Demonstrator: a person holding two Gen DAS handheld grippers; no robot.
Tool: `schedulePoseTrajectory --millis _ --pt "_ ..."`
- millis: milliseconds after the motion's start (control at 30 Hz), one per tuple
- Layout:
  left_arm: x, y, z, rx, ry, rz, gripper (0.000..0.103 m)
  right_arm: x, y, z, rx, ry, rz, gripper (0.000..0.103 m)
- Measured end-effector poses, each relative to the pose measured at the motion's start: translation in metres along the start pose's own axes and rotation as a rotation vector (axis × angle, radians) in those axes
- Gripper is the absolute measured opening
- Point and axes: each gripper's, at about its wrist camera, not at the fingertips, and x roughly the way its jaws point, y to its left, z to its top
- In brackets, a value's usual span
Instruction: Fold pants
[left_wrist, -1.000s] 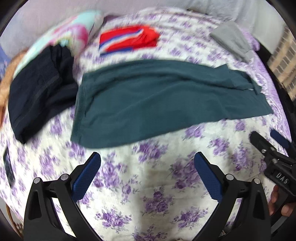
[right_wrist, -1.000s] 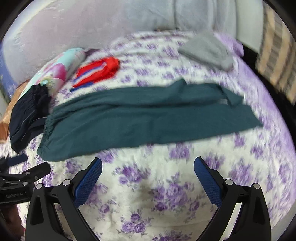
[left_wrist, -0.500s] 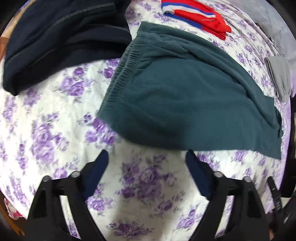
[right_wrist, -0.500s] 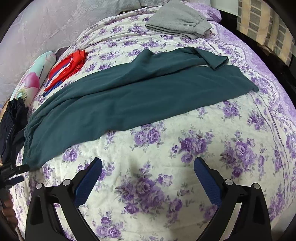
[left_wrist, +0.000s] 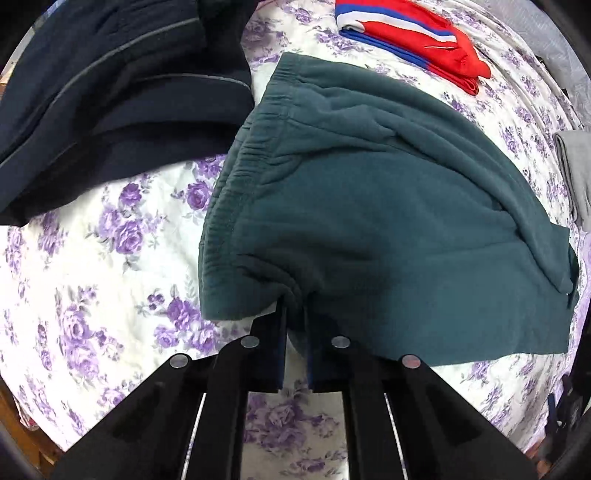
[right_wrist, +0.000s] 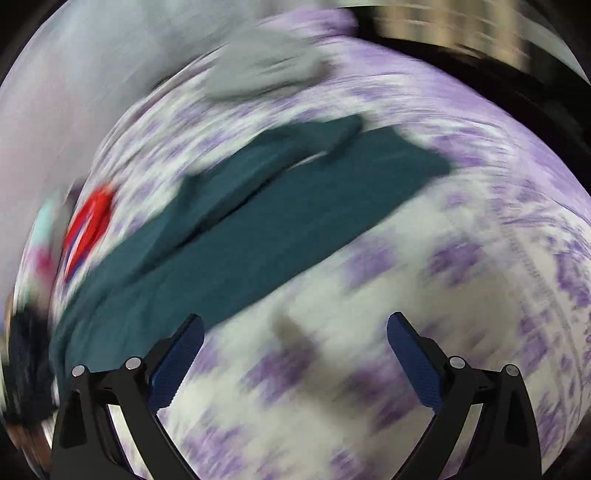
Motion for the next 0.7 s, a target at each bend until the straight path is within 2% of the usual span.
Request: schedulePoseTrajectory --millis 133,167,200,300,367,400,433,467,533,633,700 --pt "-0.014 0.010 -0.013 -0.012 -0.020 -0.002 0.006 0.026 -0.048 0.046 0.098 -0.016 -0.042 0.084" --pt "-0.016 0.011 -0.015 -0.020 -0.027 0.002 0.006 0.039 -0.058 0.058 0.121 -0.001 -0.054 0.078" --pt "-0.019 0.012 -0.016 -0.031 -0.032 0.001 0.006 0.047 -0.064 0.065 0.139 0.013 -0.051 0.066" --pt "-0.025 0.019 -0.021 -0.054 -0.039 0.008 0.006 0.072 -0.084 0.087 0.233 0.031 0.015 0.064" --pt "-0.026 0.019 -0.022 -0.074 -0.039 0.017 0.006 0.081 -0.089 0.103 0.268 0.005 0.036 0.064" --pt "-0.026 0.019 -0.021 -0.083 -0.044 0.023 0.006 0.085 -0.091 0.109 0.283 -0.001 0.050 0.053" --pt "-0.025 0.015 -0.017 -0.089 -0.048 0.033 0.006 0.092 -0.091 0.118 0.290 0.016 0.052 0.037" --pt "-0.022 0.015 -0.016 -0.095 -0.048 0.044 0.006 0.096 -0.092 0.121 0.285 0.039 0.055 0.004" --pt "-0.024 0.013 -0.016 -0.106 -0.061 0.069 0.006 0.098 -0.097 0.129 0.294 0.069 0.100 0.003" --pt "-0.040 0.006 -0.017 -0.077 -0.119 0.120 0.006 0.061 -0.100 0.138 0.239 0.008 0.169 0.003" --pt "-0.056 0.007 -0.022 -0.066 -0.140 0.117 0.006 0.034 -0.105 0.138 0.211 -0.010 0.196 0.003"
